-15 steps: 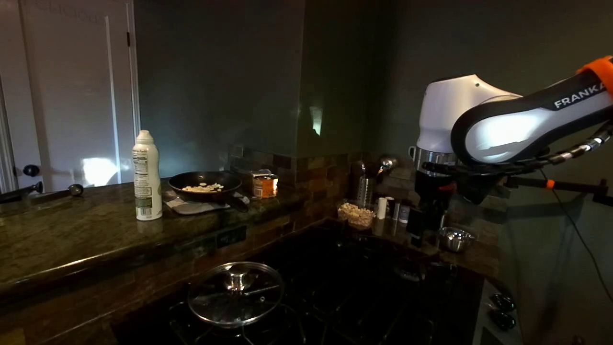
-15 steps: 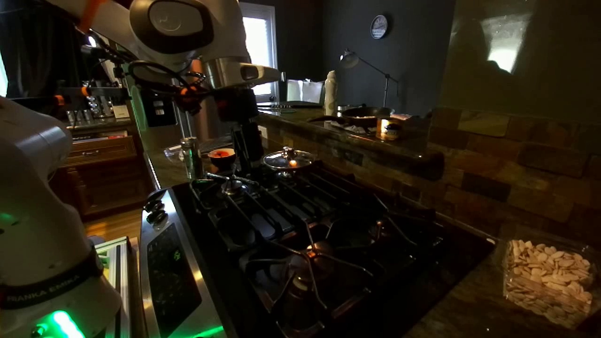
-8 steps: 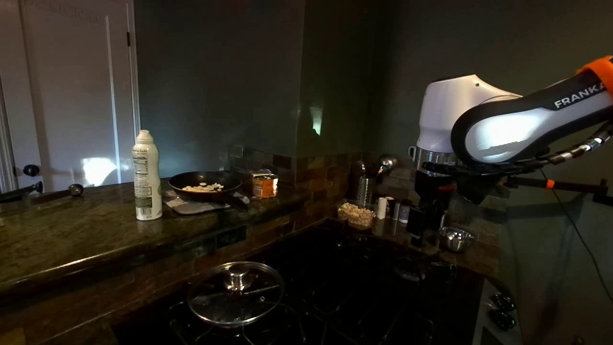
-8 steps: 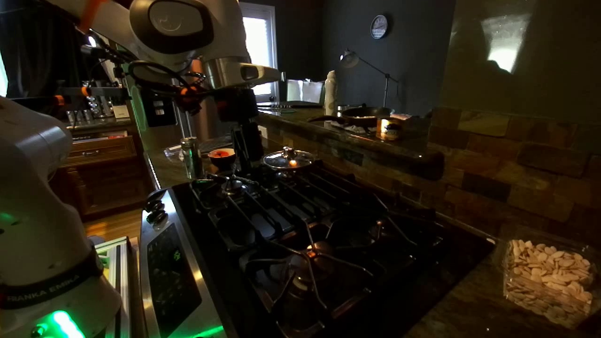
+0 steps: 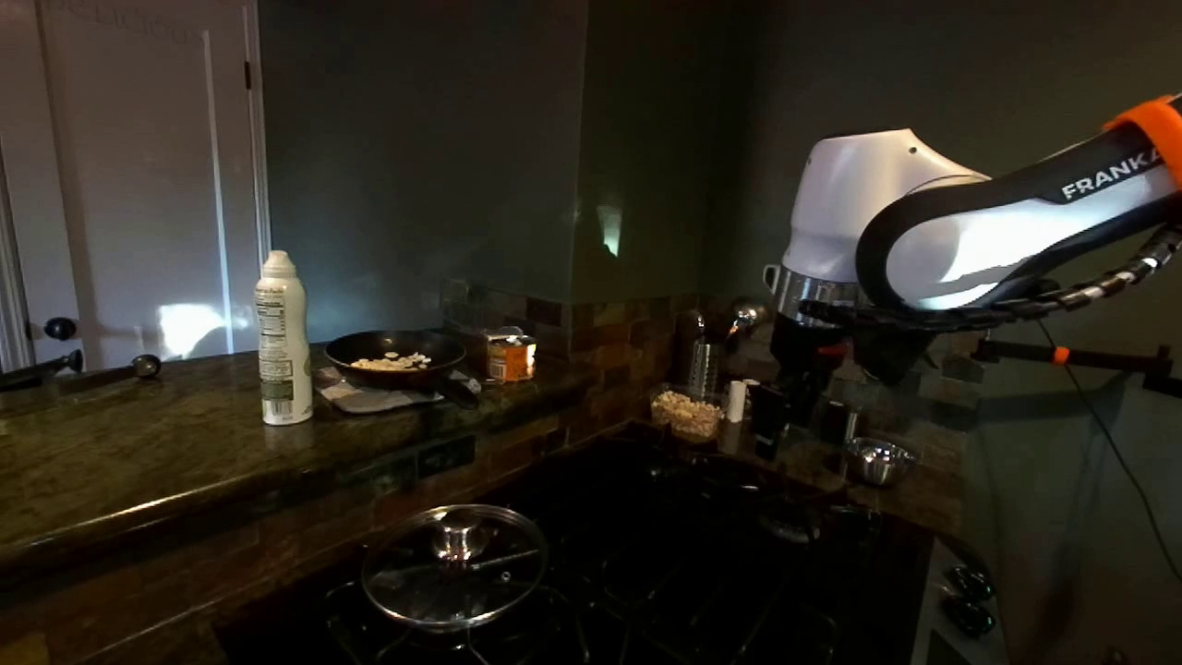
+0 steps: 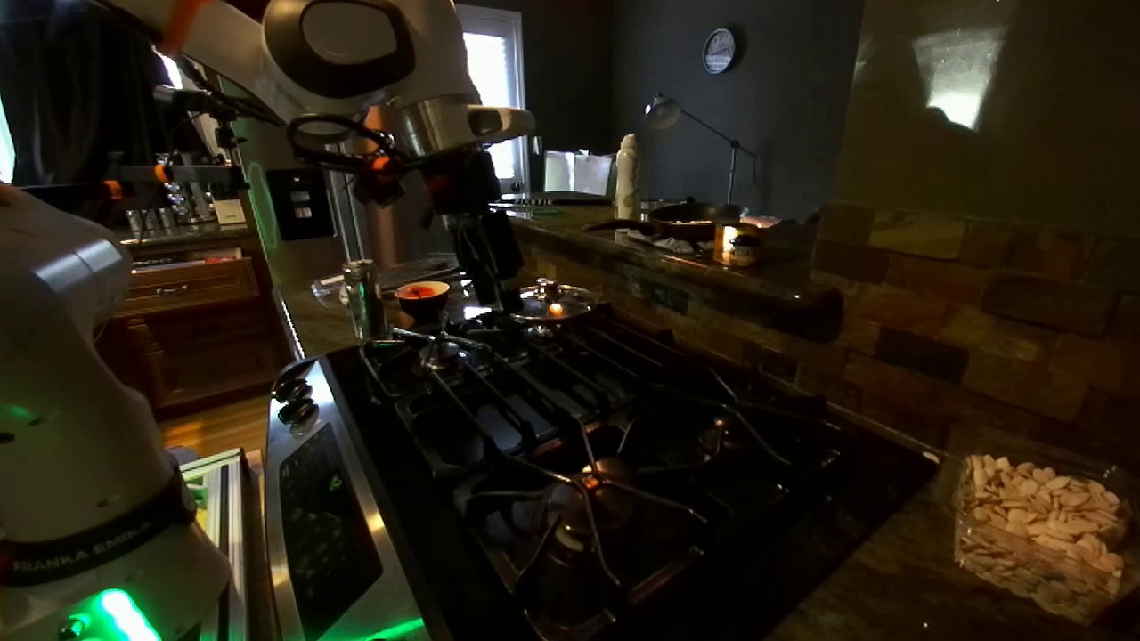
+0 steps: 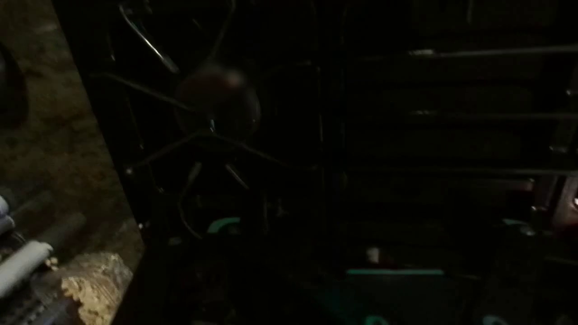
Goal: Put the glass lid on the black pan.
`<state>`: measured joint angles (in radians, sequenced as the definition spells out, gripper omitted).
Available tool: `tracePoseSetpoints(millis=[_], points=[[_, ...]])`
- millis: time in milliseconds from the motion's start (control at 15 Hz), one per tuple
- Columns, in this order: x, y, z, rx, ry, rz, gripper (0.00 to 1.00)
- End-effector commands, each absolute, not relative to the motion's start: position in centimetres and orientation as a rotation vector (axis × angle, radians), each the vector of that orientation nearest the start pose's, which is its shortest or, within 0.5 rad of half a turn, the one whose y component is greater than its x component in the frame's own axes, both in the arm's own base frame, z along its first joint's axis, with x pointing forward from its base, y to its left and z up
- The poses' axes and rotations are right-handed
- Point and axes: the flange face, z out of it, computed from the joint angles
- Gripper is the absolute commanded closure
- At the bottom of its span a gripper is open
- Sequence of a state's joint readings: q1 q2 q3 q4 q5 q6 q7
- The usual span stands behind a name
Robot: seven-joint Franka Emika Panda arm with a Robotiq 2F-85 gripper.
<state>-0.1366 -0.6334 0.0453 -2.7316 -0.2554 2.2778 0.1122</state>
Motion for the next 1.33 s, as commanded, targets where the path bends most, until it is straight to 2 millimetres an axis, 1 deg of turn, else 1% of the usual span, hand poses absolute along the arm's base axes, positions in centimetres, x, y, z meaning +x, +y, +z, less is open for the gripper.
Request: tracePoseSetpoints(millis=[0,67,267,400,467,533,600,733,800,867,933,1067,1133,1267], points=[[40.1,1.9,43.0,-3.294,-0.012,-0.446,0.00],[41.4,3.5,43.0,-3.264,-0.059,-0.499,0.00],[44.7,8.4,42.8,-3.096,-0.228,-0.584,0.00],[46.6,11.9,41.5,-3.020,-0.354,-0.572,0.00],[44.1,9.5,43.1,-3.079,-0.268,-0.610,0.00],[44.7,10.4,42.6,-3.068,-0.292,-0.596,0.00],[44.9,10.5,42.4,-3.070,-0.291,-0.591,0.00],[44.9,9.9,42.9,-3.071,-0.274,-0.605,0.00],[44.9,9.6,43.1,-3.049,-0.149,-0.613,0.00],[45.7,10.1,42.9,-3.022,-0.022,-0.602,0.00],[46.4,10.7,42.6,-3.022,0.059,-0.598,0.00],[47.9,12.7,41.7,-3.004,0.182,-0.562,0.00],[48.4,13.7,41.5,-2.997,0.218,-0.573,0.00],[49.6,16.1,41.0,-3.023,0.213,-0.578,0.00]])
